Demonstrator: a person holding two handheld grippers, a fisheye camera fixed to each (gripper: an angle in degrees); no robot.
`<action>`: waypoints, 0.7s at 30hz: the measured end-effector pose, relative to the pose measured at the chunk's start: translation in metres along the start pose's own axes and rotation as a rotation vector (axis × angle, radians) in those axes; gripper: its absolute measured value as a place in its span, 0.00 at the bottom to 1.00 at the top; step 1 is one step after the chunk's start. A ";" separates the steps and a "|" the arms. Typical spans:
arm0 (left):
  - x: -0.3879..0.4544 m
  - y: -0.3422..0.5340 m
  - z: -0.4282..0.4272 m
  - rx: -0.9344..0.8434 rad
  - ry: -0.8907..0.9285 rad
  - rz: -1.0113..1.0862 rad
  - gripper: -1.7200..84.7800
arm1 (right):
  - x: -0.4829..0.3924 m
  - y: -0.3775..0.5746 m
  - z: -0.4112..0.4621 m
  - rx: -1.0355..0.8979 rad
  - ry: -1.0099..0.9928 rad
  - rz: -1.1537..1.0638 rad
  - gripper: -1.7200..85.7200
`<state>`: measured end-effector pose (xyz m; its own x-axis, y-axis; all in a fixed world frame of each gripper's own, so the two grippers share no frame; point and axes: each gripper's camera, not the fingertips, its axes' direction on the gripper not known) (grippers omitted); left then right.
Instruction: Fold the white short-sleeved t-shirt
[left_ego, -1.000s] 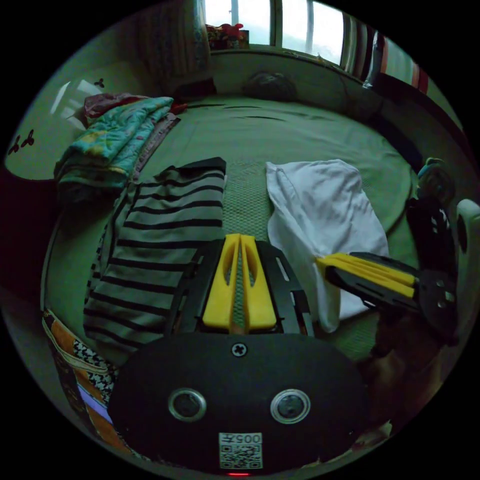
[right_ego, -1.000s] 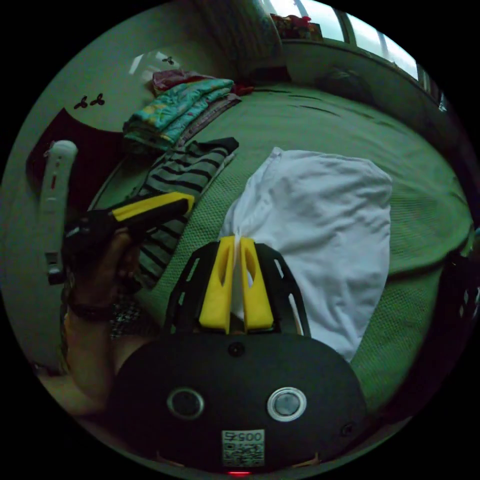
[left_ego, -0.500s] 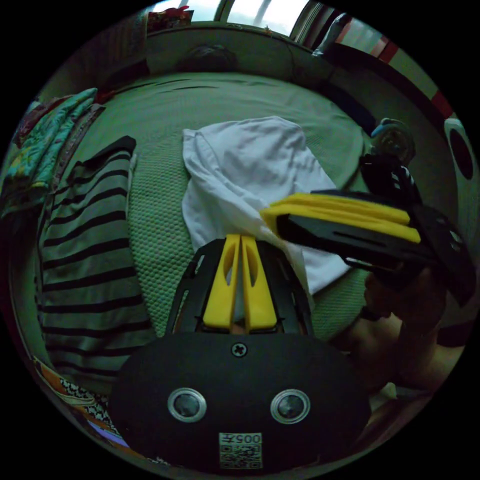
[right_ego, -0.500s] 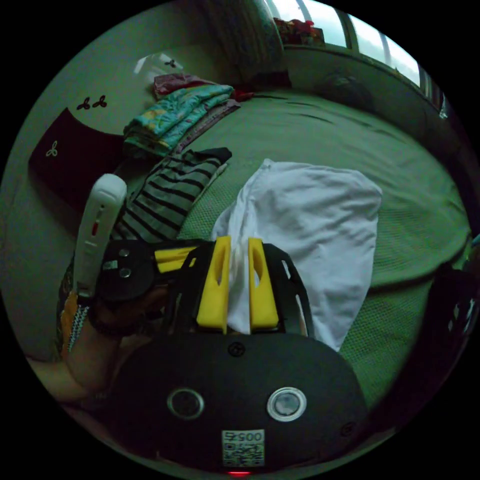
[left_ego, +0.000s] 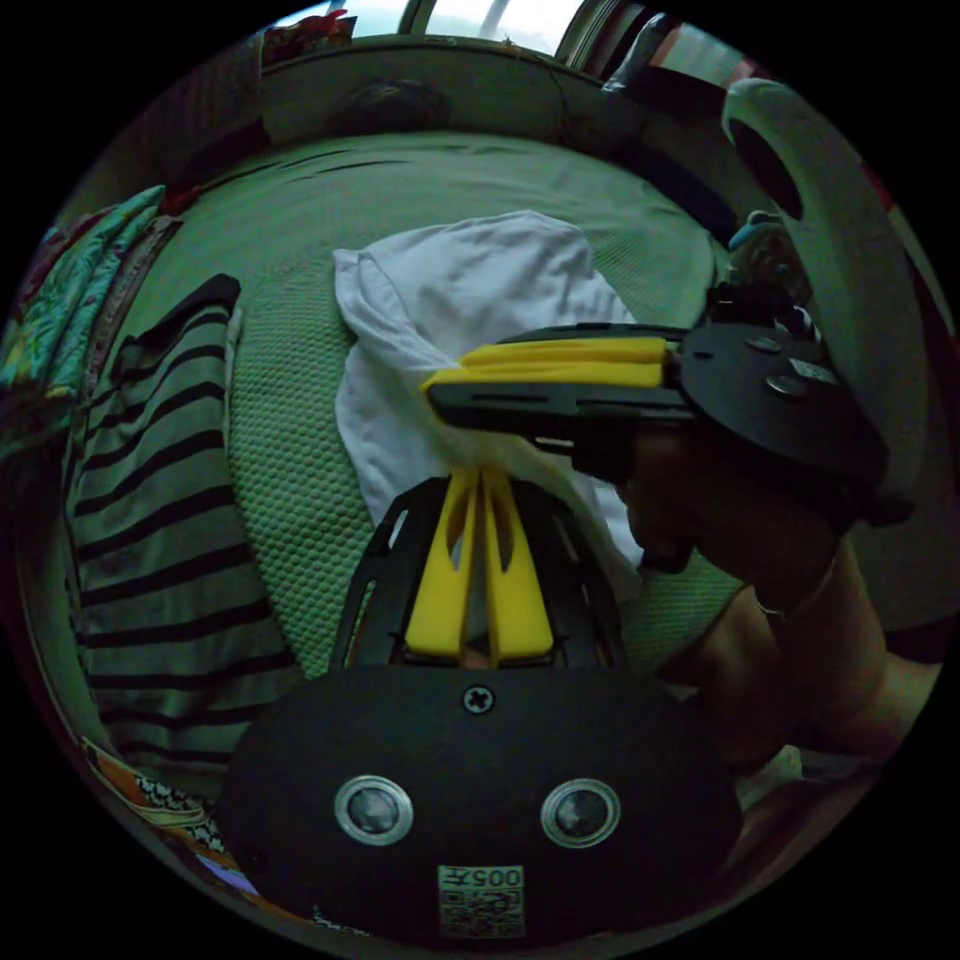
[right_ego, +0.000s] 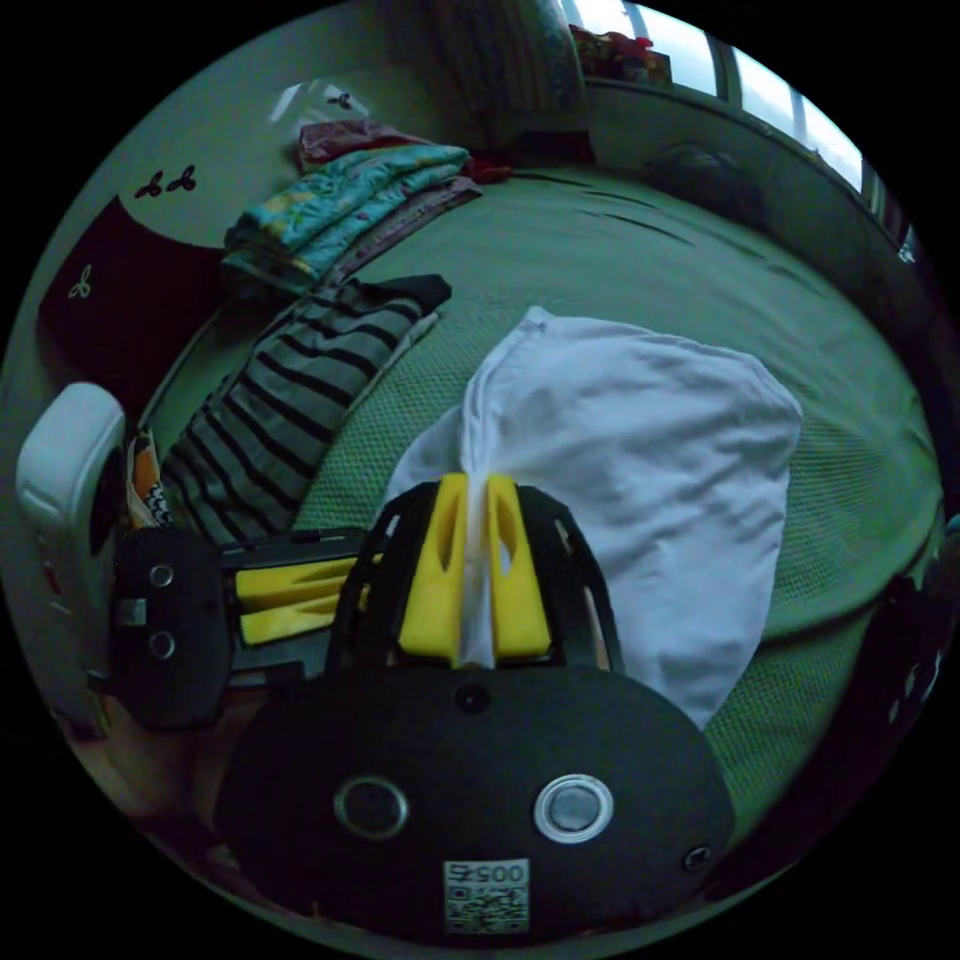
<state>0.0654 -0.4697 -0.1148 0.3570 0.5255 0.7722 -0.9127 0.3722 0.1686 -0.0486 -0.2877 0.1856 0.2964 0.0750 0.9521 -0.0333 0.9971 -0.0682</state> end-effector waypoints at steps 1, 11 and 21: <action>-0.002 0.001 -0.003 0.000 -0.020 -0.003 0.02 | 0.006 0.003 -0.007 0.019 -0.016 0.012 0.01; -0.040 0.016 -0.017 0.165 -0.067 -0.244 0.14 | 0.065 0.035 -0.073 0.115 -0.006 0.133 0.01; -0.020 0.011 -0.008 0.183 -0.102 -0.294 0.17 | 0.113 0.073 -0.106 0.127 0.111 0.146 0.00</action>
<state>0.0500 -0.4698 -0.1329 0.5966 0.3338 0.7298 -0.7975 0.3482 0.4927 0.0834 -0.2055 0.2561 0.3823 0.2263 0.8959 -0.2011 0.9667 -0.1584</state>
